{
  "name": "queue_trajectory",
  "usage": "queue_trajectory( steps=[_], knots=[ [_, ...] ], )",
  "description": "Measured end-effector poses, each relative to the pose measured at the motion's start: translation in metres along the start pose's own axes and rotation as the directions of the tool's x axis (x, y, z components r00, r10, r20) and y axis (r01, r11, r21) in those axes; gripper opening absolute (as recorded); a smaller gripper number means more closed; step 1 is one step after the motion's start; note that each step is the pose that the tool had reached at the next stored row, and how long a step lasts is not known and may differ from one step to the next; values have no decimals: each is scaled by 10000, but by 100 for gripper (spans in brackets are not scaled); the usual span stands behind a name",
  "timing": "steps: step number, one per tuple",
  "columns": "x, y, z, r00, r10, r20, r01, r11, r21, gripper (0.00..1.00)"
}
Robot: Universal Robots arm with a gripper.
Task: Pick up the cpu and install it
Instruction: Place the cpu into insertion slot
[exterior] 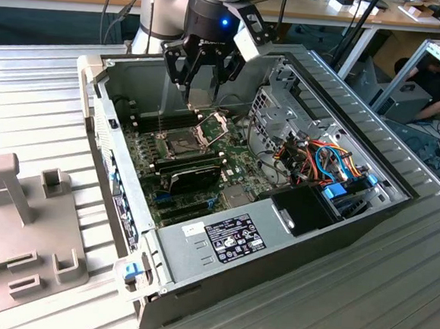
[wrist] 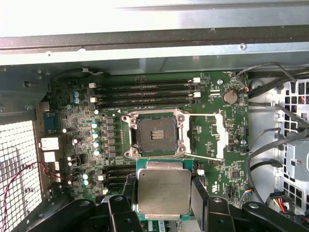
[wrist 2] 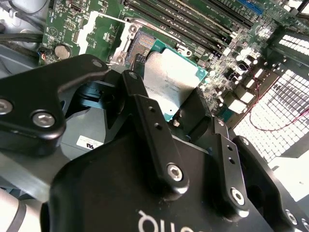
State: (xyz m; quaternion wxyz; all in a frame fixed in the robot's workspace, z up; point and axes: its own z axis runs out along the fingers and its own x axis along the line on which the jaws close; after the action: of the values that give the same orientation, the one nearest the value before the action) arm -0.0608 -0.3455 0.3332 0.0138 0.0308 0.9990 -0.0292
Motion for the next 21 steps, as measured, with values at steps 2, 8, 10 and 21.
queue_trajectory(
  steps=[2,8,10,21],
  knots=[
    [0,0,0,10000,11,-1,-11,10000,1,55],
    [0,0,0,10000,34,-2,-34,10000,1,55],
    [0,0,0,10000,36,-2,-36,10000,1,55],
    [0,0,1,9998,182,-10,-182,9998,5,55]
  ],
)
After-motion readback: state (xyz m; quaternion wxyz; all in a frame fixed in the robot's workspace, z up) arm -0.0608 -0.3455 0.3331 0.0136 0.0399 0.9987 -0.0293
